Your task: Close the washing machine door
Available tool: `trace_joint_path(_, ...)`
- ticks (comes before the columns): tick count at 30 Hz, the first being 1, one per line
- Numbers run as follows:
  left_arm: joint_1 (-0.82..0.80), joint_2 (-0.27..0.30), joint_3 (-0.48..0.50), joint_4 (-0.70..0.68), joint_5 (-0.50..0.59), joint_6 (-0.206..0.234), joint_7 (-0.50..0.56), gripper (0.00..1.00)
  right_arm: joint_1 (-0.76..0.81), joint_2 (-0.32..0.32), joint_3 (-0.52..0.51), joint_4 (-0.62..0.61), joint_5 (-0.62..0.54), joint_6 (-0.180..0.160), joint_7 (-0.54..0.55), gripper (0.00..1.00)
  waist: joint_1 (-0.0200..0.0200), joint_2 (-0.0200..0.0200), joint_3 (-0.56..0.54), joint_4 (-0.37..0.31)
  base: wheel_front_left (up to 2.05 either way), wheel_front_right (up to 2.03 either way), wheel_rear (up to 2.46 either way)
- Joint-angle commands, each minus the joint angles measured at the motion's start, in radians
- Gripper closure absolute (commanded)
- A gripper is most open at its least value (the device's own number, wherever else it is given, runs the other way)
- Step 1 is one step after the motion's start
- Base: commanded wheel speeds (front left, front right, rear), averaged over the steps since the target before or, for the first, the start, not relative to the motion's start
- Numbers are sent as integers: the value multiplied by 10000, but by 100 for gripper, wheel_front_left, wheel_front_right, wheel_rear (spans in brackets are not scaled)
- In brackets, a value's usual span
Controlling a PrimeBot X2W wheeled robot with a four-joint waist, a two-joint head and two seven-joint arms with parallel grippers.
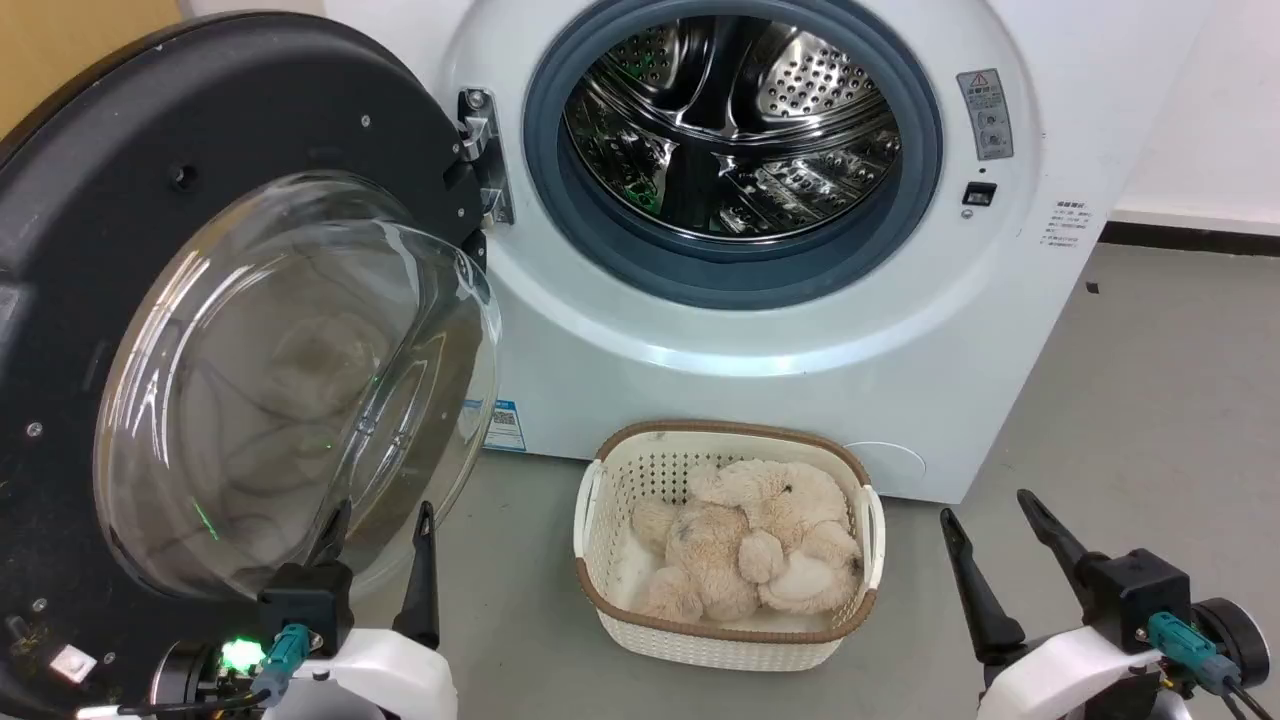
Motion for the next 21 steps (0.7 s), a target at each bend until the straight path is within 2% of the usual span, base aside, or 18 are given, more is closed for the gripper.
trace_joint_path(1, -1, 0, -14, 14, -24, 13, -85, 0, 13, 3, -11, 8, 57, 0, -78, 0, 0, 0, 0, 3, 0, 0, 0)
trace_joint_path(15, -9, 12, -59, 45, -91, 55, -358, 0, 55, 8, 3, 15, 250, 1, -352, 0, 0, 0, -28, 196, 0, 0, 0)
trace_joint_path(21, 0, 16, -81, 40, -121, 91, -505, 0, 82, 10, 67, 16, 336, 1, -498, 0, 0, 0, -56, 497, 0, 0, 0)
